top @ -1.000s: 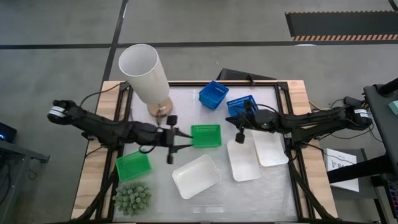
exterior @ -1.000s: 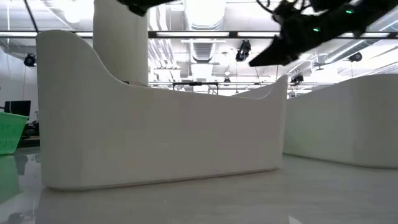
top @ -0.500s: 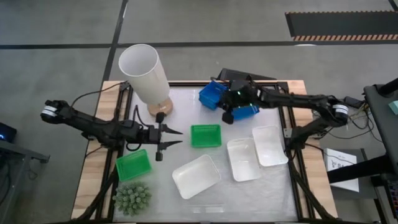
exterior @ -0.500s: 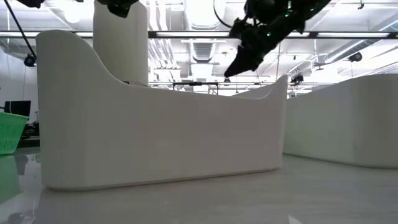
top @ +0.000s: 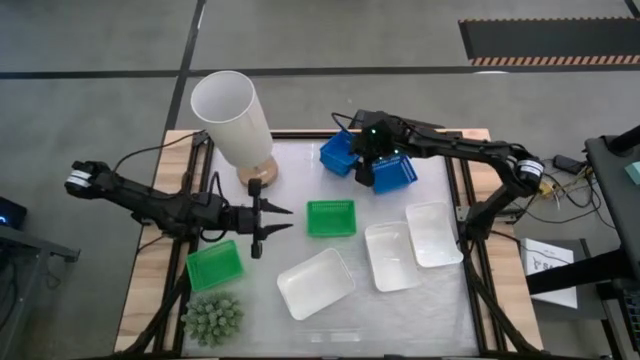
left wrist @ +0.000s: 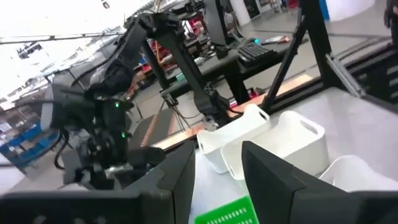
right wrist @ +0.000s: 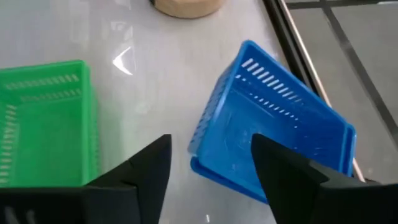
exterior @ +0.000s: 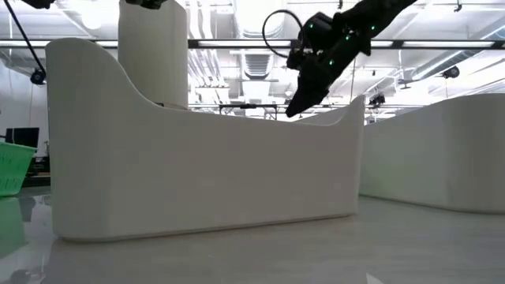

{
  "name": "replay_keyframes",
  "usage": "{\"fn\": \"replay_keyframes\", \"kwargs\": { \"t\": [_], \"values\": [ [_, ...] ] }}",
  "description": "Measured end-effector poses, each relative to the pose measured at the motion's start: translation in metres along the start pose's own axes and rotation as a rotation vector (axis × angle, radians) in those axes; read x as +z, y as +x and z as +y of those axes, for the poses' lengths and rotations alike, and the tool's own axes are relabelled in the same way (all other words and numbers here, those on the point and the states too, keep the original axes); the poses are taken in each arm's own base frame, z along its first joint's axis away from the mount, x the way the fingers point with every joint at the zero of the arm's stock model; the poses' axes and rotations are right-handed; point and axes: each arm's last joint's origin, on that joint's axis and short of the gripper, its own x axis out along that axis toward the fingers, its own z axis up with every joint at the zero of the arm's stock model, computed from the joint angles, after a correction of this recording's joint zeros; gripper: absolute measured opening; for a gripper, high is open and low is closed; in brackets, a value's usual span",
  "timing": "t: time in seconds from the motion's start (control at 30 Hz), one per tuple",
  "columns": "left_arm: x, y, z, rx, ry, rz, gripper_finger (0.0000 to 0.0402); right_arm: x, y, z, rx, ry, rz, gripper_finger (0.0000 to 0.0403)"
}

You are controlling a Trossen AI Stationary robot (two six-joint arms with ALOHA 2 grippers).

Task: Stack baskets by color
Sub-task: Stack the bottom blue bin on top of the top left blue bin

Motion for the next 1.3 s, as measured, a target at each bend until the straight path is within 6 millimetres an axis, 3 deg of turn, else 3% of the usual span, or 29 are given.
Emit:
{"fn": "replay_keyframes", "kwargs": {
  "t": [0.23, 0.53, 0.97, 1.3],
  "values": [
    [-0.004, 0.0, -0.002, -0.005, 0.019, 0.012, 0.0116, -0.006, 0.028, -0.011, 0.032, 0.052, -0.038, 0.0227],
    [-0.005, 0.0, -0.002, -0.006, 0.02, 0.015, 0.0116, -0.014, 0.054, -0.019, 0.018, 0.079, -0.035, 0.0183],
    [-0.005, 0.0, -0.002, -0.006, 0.019, 0.015, 0.0116, -0.012, 0.051, -0.019, 0.015, 0.079, -0.046, 0.0018],
    [-0.005, 0.0, -0.002, -0.006, 0.019, 0.015, 0.0116, 0.005, 0.018, -0.014, -0.019, 0.0, -0.128, 0.0012]
  ]
}}
